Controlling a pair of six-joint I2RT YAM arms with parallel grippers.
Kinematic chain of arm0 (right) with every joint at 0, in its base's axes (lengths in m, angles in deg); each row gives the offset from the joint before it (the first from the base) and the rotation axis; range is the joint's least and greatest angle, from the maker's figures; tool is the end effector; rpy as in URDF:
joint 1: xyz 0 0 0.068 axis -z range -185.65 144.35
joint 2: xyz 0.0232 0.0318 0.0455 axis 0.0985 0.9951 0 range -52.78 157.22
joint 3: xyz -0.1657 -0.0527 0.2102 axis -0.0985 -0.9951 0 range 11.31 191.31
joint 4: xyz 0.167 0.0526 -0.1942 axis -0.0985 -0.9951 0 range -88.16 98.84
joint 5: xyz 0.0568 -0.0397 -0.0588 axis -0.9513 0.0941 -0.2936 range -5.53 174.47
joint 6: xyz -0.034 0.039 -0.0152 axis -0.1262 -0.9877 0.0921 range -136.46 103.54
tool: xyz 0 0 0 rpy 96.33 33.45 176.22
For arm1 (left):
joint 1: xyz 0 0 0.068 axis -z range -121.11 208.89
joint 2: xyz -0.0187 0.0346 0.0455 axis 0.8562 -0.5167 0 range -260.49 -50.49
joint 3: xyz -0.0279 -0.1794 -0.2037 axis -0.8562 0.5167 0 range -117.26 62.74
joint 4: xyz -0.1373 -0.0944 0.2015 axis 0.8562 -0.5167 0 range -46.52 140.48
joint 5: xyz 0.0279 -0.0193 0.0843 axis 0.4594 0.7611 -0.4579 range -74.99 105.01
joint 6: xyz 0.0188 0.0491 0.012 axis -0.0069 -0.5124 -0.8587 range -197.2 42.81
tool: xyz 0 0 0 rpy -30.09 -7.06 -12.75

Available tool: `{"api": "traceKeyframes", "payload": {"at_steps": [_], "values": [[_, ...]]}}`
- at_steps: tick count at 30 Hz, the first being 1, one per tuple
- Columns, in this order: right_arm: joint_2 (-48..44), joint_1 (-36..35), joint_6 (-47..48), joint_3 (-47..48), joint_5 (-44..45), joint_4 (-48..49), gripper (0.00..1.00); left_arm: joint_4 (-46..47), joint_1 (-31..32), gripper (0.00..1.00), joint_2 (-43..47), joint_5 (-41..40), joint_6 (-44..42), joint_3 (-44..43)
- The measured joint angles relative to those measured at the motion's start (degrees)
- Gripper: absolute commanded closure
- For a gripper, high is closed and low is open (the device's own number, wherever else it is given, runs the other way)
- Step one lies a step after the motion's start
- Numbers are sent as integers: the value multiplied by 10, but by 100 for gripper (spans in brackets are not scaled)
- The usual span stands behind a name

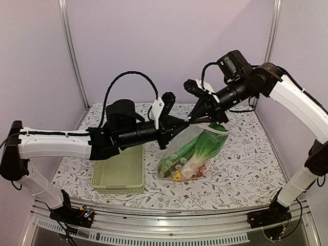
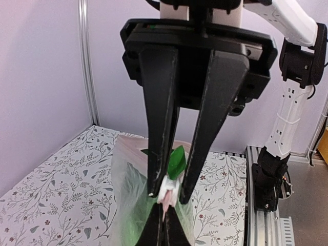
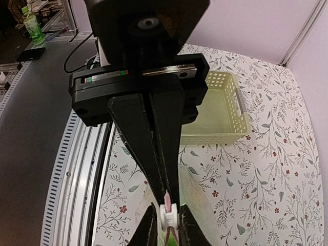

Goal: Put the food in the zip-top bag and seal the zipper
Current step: Pick up the zipper from the zipper food storage bag, then zip the zipper on the zipper food storage bag.

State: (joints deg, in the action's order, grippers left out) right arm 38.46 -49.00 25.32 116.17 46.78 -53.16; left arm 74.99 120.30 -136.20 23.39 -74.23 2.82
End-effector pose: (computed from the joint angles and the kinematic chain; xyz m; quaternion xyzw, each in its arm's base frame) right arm 0.2160 0.2338 0.4170 -0.6829 0.5739 0.3065 0.3321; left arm 0.1659 -0.3152 0.3217 0.3927 0.5973 -0.4157 0.5623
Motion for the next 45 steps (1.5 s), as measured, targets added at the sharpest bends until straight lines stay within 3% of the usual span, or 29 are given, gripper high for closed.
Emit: {"api": "traceKeyframes", "payload": {"at_steps": [5,21,45], "values": [[0,0,3,0,1,-4,100,1,1,100,0,0,-2,3],[15,0,9,1,53,-11,100,9,-7,100,92,-41,-23,94],[-67,166,57,-118,70,-40,100,27,-34,100,123,-61,-23,141]]}}
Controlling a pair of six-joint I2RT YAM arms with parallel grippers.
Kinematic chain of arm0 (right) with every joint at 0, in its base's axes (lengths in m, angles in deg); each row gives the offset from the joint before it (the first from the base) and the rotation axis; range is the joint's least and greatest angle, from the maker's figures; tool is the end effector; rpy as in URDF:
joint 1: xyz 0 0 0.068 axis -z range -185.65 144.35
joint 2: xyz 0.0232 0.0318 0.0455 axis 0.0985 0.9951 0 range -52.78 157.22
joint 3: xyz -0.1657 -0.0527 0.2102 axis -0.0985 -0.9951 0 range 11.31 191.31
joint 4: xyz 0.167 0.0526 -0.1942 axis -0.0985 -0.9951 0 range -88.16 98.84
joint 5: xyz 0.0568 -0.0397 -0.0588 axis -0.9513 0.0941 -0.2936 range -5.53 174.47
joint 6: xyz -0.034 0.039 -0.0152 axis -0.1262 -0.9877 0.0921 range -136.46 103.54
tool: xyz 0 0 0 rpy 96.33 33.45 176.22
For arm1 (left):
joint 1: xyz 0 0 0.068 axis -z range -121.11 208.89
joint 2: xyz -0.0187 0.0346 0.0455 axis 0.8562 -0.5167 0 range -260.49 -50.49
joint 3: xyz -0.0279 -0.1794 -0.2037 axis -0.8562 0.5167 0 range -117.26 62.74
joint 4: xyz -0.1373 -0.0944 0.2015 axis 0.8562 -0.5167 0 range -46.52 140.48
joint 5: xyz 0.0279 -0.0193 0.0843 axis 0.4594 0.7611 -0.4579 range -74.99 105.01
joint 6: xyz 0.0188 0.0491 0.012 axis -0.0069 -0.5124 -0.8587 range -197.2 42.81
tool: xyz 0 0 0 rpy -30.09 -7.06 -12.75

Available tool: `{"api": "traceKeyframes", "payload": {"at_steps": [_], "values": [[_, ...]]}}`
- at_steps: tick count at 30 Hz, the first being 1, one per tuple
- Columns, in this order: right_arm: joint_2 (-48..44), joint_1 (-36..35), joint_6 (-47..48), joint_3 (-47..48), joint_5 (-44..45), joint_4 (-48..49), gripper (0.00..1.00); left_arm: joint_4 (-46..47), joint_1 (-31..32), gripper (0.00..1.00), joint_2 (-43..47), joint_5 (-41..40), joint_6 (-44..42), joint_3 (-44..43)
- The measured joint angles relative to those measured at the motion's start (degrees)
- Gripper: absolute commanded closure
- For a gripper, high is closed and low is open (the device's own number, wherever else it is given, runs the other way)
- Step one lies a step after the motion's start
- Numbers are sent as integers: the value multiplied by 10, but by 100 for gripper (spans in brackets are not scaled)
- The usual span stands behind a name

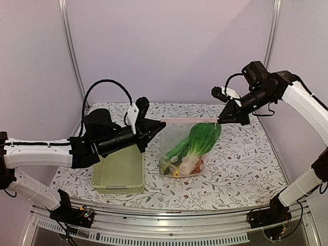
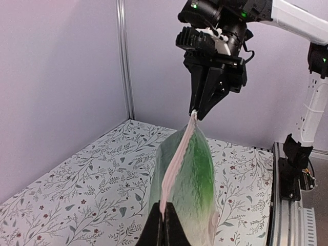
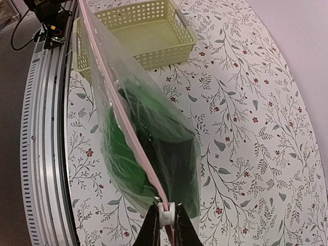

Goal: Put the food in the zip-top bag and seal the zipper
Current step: Zip the zipper on the zipper food storage bag.

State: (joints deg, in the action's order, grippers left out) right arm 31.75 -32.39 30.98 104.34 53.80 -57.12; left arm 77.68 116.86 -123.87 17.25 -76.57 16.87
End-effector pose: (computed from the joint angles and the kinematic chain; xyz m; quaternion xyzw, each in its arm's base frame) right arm 0.2459 0.1443 0.3836 -0.6174 0.6938 0.2012 0.3114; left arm 0.1575 -0.2542 0.3059 0.3522 0.6153 -0.3571 0.6081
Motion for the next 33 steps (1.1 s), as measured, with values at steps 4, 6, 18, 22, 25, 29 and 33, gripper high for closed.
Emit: {"api": "traceKeyframes", "payload": {"at_steps": [4,6,18,22,25,29,33], "values": [[-9,18,7,-13,12,-8,100,2,-6,100,7,0,0,5],[-14,22,11,-20,16,-10,100,4,-8,100,7,0,0,8],[-21,33,17,-28,28,-18,99,22,-19,100,7,2,5,18],[-23,41,22,-32,30,-19,99,25,-24,100,7,6,9,18],[-23,45,25,-33,32,-18,100,33,-30,100,0,14,10,18],[-23,53,29,-34,39,-18,100,52,-48,100,-31,31,11,10],[-5,74,32,-9,45,-17,100,67,-85,100,-88,61,10,-31]]}}
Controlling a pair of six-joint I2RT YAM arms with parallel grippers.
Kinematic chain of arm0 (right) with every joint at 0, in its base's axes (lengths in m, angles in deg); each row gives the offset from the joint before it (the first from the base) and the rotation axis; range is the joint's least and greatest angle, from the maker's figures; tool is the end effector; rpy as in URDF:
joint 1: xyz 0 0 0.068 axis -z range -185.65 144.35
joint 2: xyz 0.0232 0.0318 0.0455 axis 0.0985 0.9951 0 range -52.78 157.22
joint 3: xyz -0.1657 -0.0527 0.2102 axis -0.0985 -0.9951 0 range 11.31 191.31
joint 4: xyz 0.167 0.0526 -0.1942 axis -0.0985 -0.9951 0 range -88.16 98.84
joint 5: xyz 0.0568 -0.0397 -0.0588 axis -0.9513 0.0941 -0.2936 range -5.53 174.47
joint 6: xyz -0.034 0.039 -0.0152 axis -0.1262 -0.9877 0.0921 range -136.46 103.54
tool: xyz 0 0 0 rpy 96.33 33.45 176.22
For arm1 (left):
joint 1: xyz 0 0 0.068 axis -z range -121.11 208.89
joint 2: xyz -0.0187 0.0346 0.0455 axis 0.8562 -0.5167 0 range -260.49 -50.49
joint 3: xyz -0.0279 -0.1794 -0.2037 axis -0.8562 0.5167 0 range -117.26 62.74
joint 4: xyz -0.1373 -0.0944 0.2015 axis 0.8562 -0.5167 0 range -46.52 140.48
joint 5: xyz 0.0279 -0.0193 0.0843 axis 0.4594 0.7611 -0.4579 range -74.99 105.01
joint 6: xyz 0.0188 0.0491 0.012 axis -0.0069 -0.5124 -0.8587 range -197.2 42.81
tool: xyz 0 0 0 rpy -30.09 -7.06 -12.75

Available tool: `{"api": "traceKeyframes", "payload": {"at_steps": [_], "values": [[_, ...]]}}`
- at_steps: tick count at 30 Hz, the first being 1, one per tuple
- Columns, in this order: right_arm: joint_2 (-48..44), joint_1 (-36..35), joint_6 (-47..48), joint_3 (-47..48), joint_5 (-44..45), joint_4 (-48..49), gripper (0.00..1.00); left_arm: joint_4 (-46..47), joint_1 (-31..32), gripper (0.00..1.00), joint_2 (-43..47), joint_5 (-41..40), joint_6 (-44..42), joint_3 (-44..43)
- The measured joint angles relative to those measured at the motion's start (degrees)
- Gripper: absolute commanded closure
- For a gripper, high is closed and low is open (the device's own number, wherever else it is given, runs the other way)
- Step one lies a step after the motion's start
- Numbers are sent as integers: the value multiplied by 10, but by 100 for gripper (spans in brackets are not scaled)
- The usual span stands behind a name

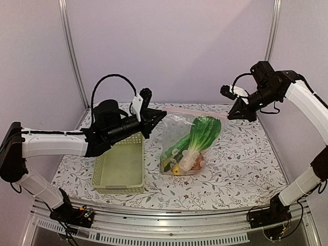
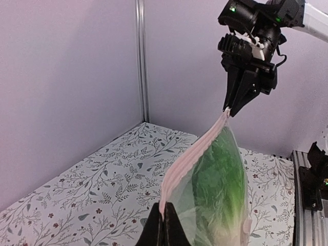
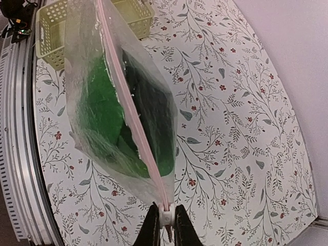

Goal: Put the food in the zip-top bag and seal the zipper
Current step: Zip the zipper on the zipper food storage bag, then place the zipper food storage bag at the center of the board.

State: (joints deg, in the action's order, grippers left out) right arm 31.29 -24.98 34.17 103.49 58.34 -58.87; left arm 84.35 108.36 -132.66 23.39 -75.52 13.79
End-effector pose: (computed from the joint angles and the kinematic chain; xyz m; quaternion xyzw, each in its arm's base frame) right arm 0.2594 0.1076 0.3786 -0.5875 0.7362 0.1412 0.3048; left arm 0.2112 -0.2550 0.2922 0.3316 0.6200 -0.3525 0.6175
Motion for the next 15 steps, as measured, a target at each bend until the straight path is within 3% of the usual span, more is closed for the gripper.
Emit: {"api": "traceKeyframes", "payload": {"at_steps": [9,13,15], "values": [[134,60,12,198,21,23,100,14,-93,100,-184,116,1,-213],[134,63,20,176,19,30,97,22,-101,100,-203,166,14,-225],[118,61,25,126,14,38,93,43,-100,92,-199,190,26,-196]]}}
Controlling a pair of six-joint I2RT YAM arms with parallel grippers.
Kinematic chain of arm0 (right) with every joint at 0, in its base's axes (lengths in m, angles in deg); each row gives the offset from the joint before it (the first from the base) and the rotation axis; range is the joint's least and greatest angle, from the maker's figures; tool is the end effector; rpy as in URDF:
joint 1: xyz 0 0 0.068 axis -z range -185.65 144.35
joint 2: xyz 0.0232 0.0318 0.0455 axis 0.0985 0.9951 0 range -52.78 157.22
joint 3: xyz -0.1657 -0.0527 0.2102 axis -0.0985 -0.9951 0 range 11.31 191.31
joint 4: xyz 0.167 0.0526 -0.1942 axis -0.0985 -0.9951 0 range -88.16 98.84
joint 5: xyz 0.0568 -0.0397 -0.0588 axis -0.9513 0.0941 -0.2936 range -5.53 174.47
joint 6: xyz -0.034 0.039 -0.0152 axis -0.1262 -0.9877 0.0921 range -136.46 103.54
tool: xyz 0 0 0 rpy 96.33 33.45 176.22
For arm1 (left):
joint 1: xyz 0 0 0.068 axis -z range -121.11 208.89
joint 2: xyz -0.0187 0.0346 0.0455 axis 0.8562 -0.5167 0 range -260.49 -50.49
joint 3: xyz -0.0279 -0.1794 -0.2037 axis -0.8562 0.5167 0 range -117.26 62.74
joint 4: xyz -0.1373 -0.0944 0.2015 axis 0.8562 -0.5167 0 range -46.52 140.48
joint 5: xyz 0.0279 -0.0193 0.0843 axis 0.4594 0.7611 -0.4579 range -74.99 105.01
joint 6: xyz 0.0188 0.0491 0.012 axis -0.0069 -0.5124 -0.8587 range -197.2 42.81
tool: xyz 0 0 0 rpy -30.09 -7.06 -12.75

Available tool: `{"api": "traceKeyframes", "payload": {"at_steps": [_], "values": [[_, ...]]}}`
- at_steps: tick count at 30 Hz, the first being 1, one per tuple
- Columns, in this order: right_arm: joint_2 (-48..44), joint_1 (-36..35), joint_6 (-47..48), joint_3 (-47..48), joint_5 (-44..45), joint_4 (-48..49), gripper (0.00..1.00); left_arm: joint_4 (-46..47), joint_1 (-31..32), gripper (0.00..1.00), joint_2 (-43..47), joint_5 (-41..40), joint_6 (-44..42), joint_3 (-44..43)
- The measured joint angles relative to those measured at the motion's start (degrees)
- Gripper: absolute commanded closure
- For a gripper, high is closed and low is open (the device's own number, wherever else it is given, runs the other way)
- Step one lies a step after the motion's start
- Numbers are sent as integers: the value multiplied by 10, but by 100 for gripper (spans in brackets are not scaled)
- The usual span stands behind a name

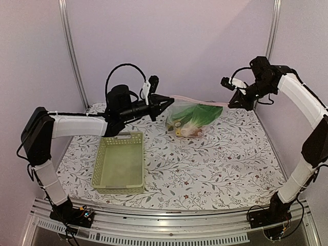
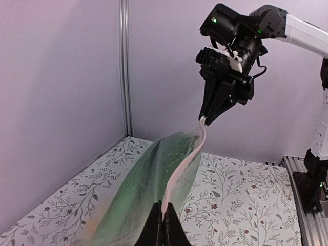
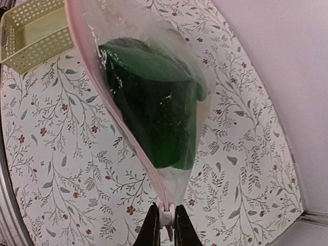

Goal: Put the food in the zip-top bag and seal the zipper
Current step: Place the zipper food storage bag at the center of the board, then reset both arms

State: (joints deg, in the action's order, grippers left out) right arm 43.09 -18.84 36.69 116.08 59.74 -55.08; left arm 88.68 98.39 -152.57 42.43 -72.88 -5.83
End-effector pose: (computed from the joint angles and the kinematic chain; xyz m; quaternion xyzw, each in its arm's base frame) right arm 0.3283 0.0923 0.3862 -0.5636 0.7446 0.0916 0.3457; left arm 0.3121 -0.2784 0.2950 0.3651 0.5748 -0.4156 0.6030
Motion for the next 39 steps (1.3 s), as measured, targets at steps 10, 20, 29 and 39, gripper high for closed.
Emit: {"api": "traceKeyframes", "payload": {"at_steps": [10,20,29,39], "values": [[-205,-74,-6,-367,-16,5,58,-25,70,53,150,-42,16,246],[-256,-37,-103,-325,-77,104,22,-228,83,41,286,-248,-1,169],[-206,92,-335,-285,-99,309,1,-442,80,0,304,-529,22,45],[-242,98,-504,-276,20,442,1,-529,64,0,363,-660,116,30]]}}
